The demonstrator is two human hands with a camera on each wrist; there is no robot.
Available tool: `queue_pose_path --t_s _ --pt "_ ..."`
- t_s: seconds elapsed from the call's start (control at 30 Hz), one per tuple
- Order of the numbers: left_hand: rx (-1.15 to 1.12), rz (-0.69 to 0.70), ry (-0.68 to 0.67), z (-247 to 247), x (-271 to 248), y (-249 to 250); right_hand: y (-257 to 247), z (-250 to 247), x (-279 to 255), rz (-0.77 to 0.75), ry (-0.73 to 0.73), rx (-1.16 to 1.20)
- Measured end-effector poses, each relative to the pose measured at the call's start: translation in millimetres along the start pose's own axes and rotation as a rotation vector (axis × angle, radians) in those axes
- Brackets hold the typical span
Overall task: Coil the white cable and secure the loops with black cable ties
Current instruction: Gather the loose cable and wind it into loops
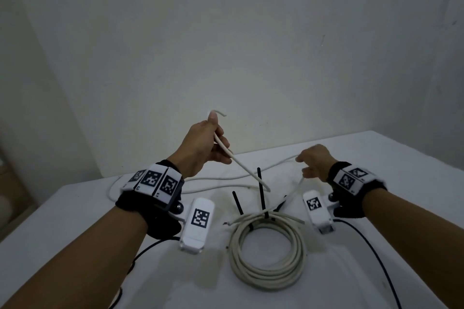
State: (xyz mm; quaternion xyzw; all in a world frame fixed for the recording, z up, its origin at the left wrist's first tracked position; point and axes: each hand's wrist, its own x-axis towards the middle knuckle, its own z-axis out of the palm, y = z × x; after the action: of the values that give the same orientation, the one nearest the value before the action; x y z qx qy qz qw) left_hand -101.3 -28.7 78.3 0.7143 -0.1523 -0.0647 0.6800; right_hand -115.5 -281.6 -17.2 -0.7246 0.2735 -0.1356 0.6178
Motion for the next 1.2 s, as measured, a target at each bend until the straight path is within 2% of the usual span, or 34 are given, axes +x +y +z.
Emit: queue_pose_path --t_s 0.07,0.1,0.17,0.2,0.27,0.3,0.37,0.4,0.43,0.53,0.6,0.7,0.8,0.87,0.93,1.07,1.13,1.2 --pt "-0.069 -0.007 -0.019 4.1 -0.6 0.2 -8.2 3.0 -5.7 -0.155 0.034 -0.177" --pt "-0.106 -0.01 -0.021 6.5 -0.8 1.0 -12.2 3.5 -12.3 -0.241 -0.011 -0.251" --pt "-0.15 -0.007 -0.019 11.3 -0.7 3.4 -20.3 4.5 -27.9 -0.336 -0.196 -0.406" --pt "-0.152 -0.002 -0.018 13.4 -0.4 4.3 -22.2 3.5 -35.0 -0.363 -0.29 -0.558" --pt "-0.137 0.013 -0.019 16.8 -0.6 5.6 -24.8 2.6 -48.9 -0.346 -0.447 -0.947" --pt "-0.131 0.014 -0.018 18.1 -1.1 5.6 -23.0 2.1 -54.5 -0.288 -0.523 -1.083" --pt "-0.125 0.013 -0.016 20.8 -2.7 4.9 -15.3 1.2 -65.1 -0.123 -0.685 -1.239" --pt "-0.122 0.012 -0.015 22.2 -3.5 4.2 -9.0 1.5 -67.5 -0.089 -0.73 -1.265" --pt "-0.119 0.012 -0.014 23.7 -4.3 3.3 -1.8 2.1 -68.8 -0.1 -0.745 -1.249" --pt "-0.118 0.012 -0.01 26.5 -5.5 1.0 14.9 5.0 -67.7 -0.277 -0.703 -1.202" --pt "-0.115 0.019 0.002 26.5 -5.3 0.8 16.0 -0.8 -63.4 -0.337 -0.69 -1.193" --pt "-0.101 0.037 0.051 20.9 -3.5 1.5 2.1 -27.6 -53.3 -0.233 -0.785 -1.031" --pt "-0.107 0.039 0.099 13.3 -1.2 1.9 -14.2 -71.0 -42.5 -0.131 -0.876 -0.672" --pt "-0.116 0.036 0.12 9.7 -0.3 1.0 -19.8 -96.6 -36.4 -0.127 -0.816 -0.396" --pt "-0.121 0.03 0.126 7.3 0.5 -0.6 -22.4 -109.9 -33.0 -0.149 -0.684 -0.2" --pt "-0.136 0.017 0.095 13.3 -1.1 -3.1 -15.6 -92.3 -25.7 -0.255 -0.411 -0.244" --pt "-0.176 0.012 0.063 19.7 -2.6 -1.9 -12.6 -70.7 -27.1 -0.228 -0.405 -0.23" --pt "-0.219 0.008 0.041 26.2 -3.9 1.9 -16.0 -48.1 -32.4 -0.236 -0.46 -0.187"
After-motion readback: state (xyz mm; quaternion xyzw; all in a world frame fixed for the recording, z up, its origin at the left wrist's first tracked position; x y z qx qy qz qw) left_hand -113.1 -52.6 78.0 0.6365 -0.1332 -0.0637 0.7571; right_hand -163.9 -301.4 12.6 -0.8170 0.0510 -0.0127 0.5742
